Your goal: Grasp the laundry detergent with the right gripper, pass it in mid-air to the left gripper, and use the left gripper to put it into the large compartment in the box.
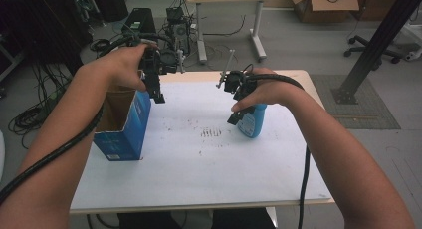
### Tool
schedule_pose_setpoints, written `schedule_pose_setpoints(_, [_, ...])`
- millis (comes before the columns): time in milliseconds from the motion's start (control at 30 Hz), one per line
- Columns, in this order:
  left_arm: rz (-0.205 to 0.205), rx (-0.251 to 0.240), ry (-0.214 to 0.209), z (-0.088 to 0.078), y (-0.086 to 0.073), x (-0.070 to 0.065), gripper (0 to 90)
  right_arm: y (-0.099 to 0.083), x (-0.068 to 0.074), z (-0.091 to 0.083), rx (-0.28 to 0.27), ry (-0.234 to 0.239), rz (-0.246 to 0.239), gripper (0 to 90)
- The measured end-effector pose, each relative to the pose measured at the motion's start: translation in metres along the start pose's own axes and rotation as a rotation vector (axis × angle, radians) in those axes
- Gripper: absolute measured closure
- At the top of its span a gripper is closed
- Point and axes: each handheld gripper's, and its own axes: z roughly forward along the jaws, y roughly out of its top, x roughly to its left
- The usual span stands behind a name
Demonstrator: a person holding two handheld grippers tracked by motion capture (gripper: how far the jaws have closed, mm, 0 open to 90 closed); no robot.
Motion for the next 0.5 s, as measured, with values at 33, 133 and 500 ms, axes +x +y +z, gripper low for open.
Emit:
schedule_pose_setpoints(33, [0.002,0.005,0.001,0.0001,0.0003,0.0005,0.2,-0.0001,-0.0003,-0.0005,-0.003,-0.001,-0.004,5.8])
schedule_pose_setpoints(133, [0.003,0.002,-0.004,0.0007,0.0013,0.0001,0.2,0.0002,-0.0003,-0.0010,0.001,0.002,-0.007,5.7])
schedule_pose_setpoints(500, [0.014,-0.011,-0.009,0.0038,0.0043,0.0002,0.2,-0.0002,0.0002,0.0049,0.015,0.010,-0.012,5.7])
